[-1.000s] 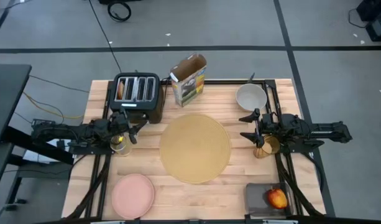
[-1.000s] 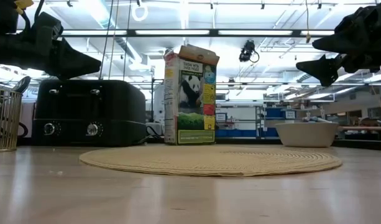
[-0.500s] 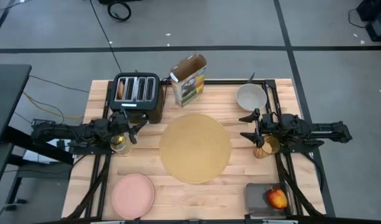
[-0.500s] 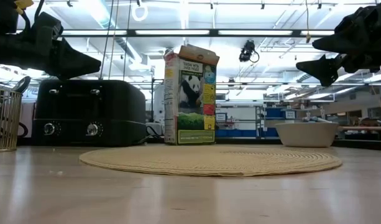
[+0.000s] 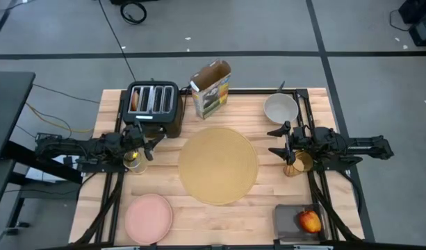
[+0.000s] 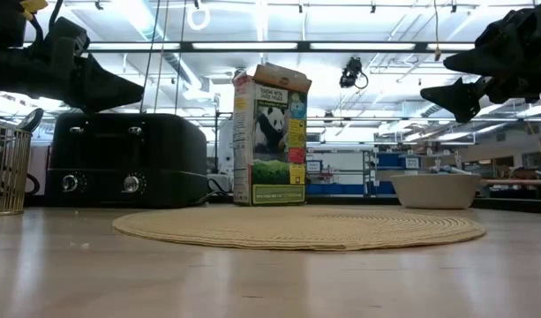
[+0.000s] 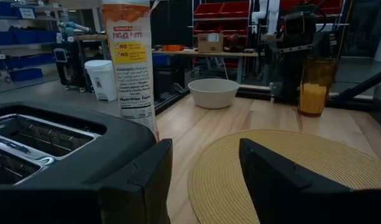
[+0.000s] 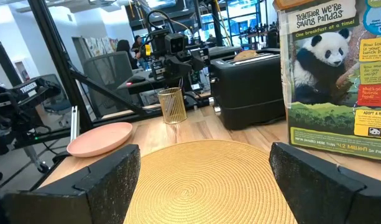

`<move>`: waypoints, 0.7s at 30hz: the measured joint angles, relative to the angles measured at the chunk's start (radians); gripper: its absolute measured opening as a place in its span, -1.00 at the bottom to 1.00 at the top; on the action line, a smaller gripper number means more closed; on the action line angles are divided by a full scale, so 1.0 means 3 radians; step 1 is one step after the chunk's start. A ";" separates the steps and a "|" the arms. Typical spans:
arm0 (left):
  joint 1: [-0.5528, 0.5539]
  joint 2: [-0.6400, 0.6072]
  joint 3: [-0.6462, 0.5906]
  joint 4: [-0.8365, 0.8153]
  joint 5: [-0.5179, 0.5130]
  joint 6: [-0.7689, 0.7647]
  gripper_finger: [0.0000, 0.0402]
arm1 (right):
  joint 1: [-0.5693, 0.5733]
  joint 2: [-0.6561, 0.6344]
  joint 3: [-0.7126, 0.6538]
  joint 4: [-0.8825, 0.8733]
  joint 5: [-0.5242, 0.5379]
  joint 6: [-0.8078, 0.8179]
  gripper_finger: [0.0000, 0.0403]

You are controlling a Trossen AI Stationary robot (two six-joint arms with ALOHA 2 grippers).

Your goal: Arrange a breakfast setting

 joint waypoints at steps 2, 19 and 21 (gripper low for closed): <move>0.0000 0.0000 0.0001 -0.0001 0.0001 -0.0001 -0.04 | 0.0001 0.0000 0.0001 0.0000 0.0000 0.0000 0.79; 0.0000 0.0000 0.0001 0.0579 0.0143 -0.1423 -0.04 | 0.0001 -0.0001 0.0000 0.0000 0.0001 -0.0001 0.79; 0.0003 0.0000 0.0001 0.0633 0.0094 -0.1748 -0.04 | 0.0001 -0.0001 0.0000 0.0000 0.0000 -0.0001 0.79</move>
